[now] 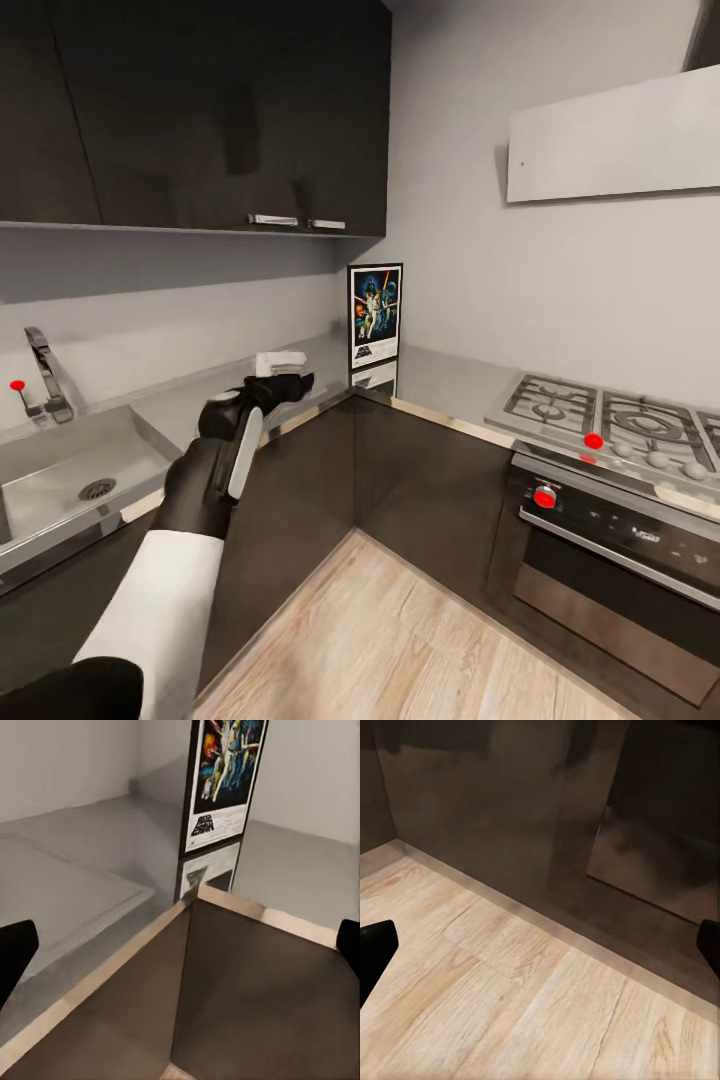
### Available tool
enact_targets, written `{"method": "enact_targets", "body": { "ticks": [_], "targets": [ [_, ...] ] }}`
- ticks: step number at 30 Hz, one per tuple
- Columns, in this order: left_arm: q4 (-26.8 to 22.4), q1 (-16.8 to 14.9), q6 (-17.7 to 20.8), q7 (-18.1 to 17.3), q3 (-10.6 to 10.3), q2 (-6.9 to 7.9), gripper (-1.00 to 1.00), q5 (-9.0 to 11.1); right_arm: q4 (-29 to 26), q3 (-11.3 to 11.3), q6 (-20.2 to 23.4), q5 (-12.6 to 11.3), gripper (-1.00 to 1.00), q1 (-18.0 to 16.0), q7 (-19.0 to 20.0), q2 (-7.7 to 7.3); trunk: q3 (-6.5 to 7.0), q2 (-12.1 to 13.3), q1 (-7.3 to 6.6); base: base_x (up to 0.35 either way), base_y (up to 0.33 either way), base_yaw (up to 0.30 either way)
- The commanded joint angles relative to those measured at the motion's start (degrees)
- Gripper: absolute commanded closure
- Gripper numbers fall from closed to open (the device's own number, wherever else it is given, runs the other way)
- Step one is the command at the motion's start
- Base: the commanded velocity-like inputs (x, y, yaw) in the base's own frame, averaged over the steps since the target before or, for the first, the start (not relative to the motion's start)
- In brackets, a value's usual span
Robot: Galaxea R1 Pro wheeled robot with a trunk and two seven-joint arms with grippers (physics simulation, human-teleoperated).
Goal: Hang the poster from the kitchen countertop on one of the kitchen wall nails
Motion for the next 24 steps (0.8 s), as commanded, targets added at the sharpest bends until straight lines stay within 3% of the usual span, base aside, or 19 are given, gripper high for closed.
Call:
{"method": "enact_targets", "body": {
  "ticks": [1,2,7,10,15,24],
  "targets": [
    [6.79,-5.29,0.26,0.16,0.04,-0.06,-1.0,0.03,-0.06,0.05,-0.09,0.08,-1.0,0.03,-0.31,-0.01,-0.06,-0.03,0.0,0.0,0.0,0.0],
    [10.62,-8.24,0.2,0.21,0.07,-0.1,-1.0,0.13,-0.05,0.06,-0.12,0.08,-1.0,0.03,-0.34,-0.01,-0.06,-0.03,0.0,0.0,0.0,0.0],
    [16.55,-12.75,-0.57,0.18,0.16,-0.11,-1.0,2.25,-0.04,0.06,-0.15,0.09,-1.0,0.04,-0.4,-0.01,-0.06,-0.03,0.0,0.0,0.0,0.0],
    [18.12,-13.84,-3.17,0.06,0.56,0.03,-1.0,3.83,0.02,0.11,-0.16,0.09,-1.0,0.04,-0.4,0.07,-0.06,-0.03,0.0,0.0,0.0,0.0],
    [19.25,-14.33,-7.1,-0.1,1.06,0.09,-1.0,4.65,0.24,0.13,-0.11,0.14,-1.0,0.04,-0.41,0.14,-0.06,-0.03,0.0,0.035,0.0,0.0],
    [19.33,-14.37,-7.42,-0.22,1.06,0.1,-1.0,4.73,1.16,0.34,0.11,0.18,-1.0,0.04,-0.37,0.5,-0.06,-0.03,0.0,0.305,0.0,0.0]
  ]
}}
